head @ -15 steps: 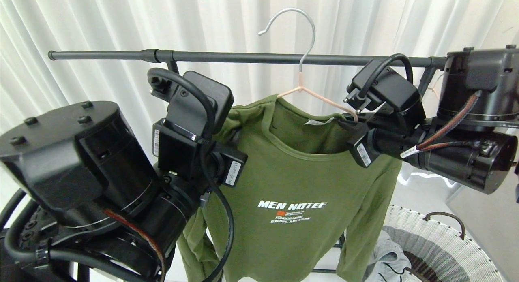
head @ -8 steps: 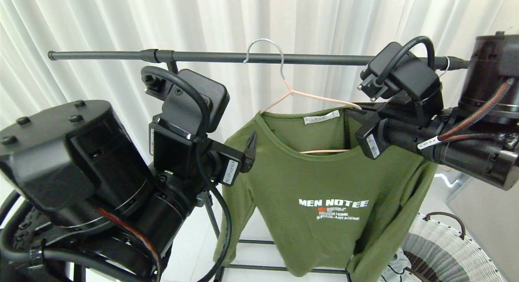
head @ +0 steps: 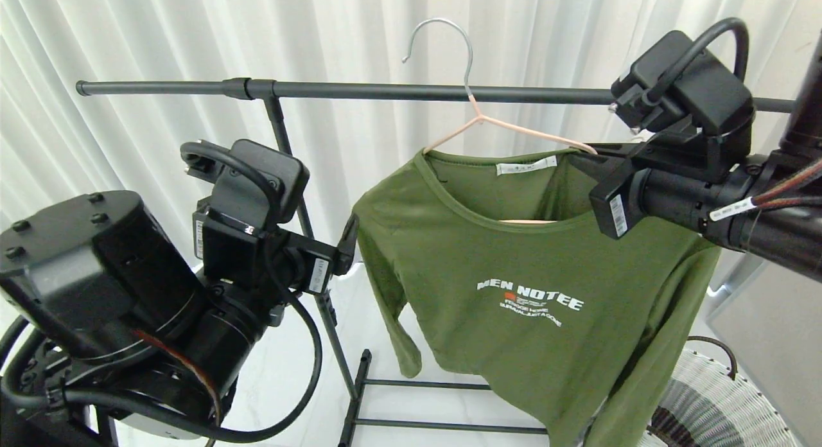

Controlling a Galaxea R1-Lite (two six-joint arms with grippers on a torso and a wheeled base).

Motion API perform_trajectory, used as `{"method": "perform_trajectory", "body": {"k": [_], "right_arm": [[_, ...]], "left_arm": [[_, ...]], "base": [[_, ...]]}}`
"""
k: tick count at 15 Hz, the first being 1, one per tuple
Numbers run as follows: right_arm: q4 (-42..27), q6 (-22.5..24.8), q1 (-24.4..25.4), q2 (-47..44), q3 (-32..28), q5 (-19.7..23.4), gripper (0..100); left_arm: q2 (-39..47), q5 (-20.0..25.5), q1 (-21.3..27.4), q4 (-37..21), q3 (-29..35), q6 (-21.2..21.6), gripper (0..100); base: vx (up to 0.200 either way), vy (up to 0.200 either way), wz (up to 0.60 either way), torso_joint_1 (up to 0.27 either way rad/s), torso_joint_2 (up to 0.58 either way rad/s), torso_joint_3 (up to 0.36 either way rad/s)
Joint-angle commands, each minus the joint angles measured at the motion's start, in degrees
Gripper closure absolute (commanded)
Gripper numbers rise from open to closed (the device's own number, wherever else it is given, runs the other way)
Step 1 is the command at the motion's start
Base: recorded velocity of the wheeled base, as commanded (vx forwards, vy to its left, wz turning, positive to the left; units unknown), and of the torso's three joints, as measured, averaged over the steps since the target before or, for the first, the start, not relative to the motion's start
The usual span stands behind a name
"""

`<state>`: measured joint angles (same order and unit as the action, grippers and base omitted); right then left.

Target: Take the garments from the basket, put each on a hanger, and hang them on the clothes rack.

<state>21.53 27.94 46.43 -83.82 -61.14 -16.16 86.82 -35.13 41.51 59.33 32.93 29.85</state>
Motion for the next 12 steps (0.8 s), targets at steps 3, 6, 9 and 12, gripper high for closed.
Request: {"method": "perform_trajectory", "body": {"k": [3, 6, 9, 12], "right_arm": [[0.1, -0.8, -0.1, 4.5, 3.1, 3.2, 100], [0.1, -2.2, 0.0, 7.3, 5.2, 3.4, 100], [0.1, -3.1, 0.0, 8.3, 5.4, 4.6, 100], [0.1, -3.1, 0.2, 8.7, 5.8, 4.7, 100]], "left_arm": [[-0.8, 11.4, -10.5, 0.1, -5.0, -0.4, 0], [-1.5, 17.9, -12.6, 0.0, -8.5, -1.9, 0], [-2.5, 24.7, -12.5, 0.1, -11.1, -3.2, 0], [-1.8, 25.9, -13.0, 0.1, -12.1, -4.4, 0]], "base": [[0.0, 0.0, 0.0, 0.0, 0.0, 0.0], [0.0, 0.0, 0.0, 0.0, 0.0, 0.0], [0.0, 0.0, 0.0, 0.0, 0.0, 0.0], [0.0, 0.0, 0.0, 0.0, 0.0, 0.0]]}}
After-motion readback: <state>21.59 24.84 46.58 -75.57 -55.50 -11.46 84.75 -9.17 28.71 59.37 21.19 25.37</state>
